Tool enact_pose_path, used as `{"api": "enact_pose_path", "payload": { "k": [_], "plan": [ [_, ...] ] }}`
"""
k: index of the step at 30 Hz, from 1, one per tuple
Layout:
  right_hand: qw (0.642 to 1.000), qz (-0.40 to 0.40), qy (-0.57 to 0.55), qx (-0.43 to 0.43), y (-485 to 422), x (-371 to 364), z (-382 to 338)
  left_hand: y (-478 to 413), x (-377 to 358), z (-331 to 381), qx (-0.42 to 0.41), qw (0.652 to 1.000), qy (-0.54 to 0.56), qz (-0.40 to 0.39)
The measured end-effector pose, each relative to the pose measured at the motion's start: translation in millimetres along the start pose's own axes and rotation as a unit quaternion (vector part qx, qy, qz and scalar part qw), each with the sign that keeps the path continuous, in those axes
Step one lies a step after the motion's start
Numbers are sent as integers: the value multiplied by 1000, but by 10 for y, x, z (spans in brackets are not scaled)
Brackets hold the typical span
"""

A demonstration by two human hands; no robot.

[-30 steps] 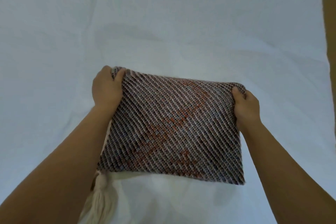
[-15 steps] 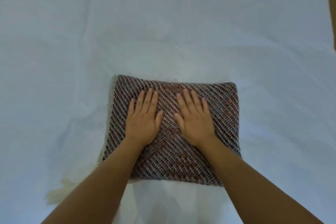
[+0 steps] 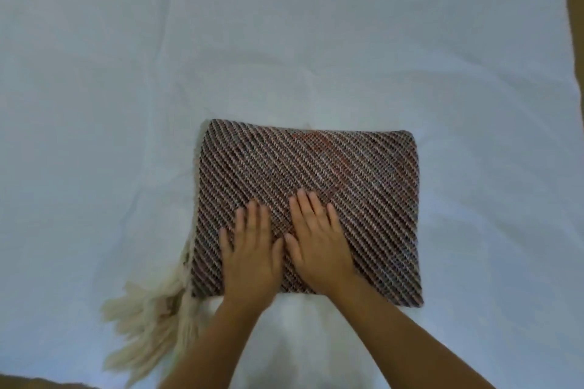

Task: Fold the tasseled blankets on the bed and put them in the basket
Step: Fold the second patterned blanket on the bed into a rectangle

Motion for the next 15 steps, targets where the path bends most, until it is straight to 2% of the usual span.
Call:
{"api": "enact_pose_path", "payload": {
  "k": [2, 7, 12, 15],
  "plan": [
    [998, -49, 47, 14, 182, -45, 293, 159, -94, -287, 25, 999, -4, -35],
    [995, -56, 81, -26, 367, -93, 864, 107, -160, -403, 18, 999, -5, -48],
    [993, -25, 56, -104, 505, -34, 1057, 135, -97, -540, 23, 998, -13, -56],
    [992, 10, 10, -122, 535, 57, 1104, 103, -37, -586, 42, 998, 7, -39]
  ]
}}
Point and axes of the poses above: each hand's wrist, its own y-axis away from the middle knuckle, its own x-axis out of the back of the hand, z = x × y, the point moved 4 cm from there along -y, towards the middle knuckle, and after that the axes turned 3 degrees about z, right-handed, at the moved point
